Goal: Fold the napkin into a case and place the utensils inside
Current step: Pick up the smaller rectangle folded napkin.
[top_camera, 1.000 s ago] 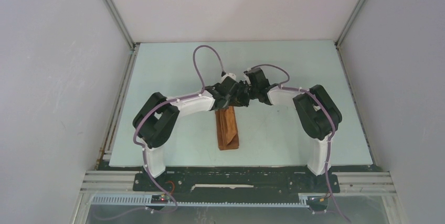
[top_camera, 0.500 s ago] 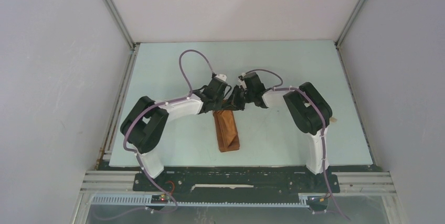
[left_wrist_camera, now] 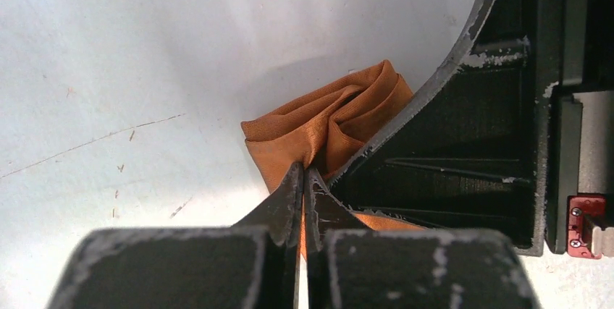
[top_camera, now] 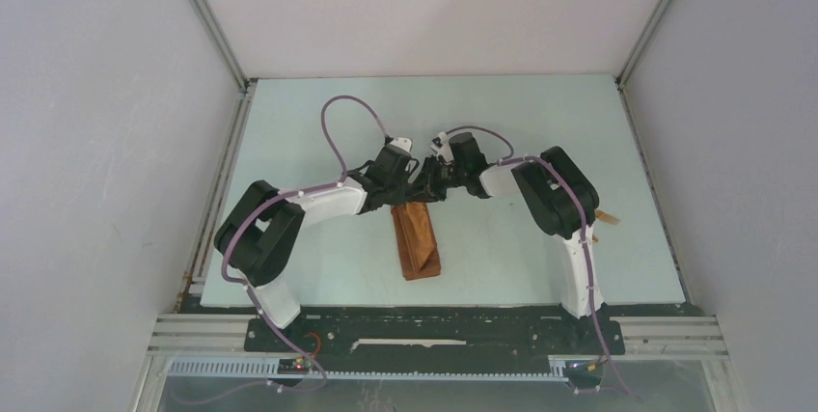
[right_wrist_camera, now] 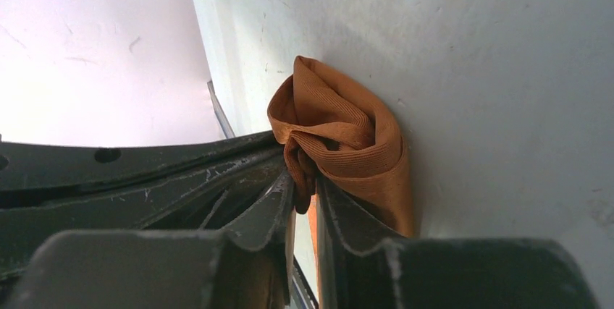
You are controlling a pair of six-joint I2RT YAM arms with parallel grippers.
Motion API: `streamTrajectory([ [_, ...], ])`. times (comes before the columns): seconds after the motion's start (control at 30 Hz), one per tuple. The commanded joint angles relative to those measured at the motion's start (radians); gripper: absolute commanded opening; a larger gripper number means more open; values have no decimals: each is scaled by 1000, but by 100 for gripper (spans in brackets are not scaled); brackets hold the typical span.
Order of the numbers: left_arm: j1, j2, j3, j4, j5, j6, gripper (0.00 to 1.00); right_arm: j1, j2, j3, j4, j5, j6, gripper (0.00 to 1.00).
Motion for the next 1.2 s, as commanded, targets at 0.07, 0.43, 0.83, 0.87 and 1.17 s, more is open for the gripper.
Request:
streamTrajectory([
  [0.07,20,-56,-20,36,2,-29,0,-8,-80,14,10,-48,-55,30],
  [0.43,39,-82,-55,63,28,-37,0,-22,-117,-4,26,-54,-38,39],
  [0.83,39,-99,-64,73,38,-40,0,-1,-19,36,35,-41,-32,30],
  [0.87,40,-100,-64,74,38,-40,0,4,-10,42,37,-41,-29,29],
  [1.17,51,-119,-75,84,75,-46,0,33,57,65,30,-13,-53,28],
])
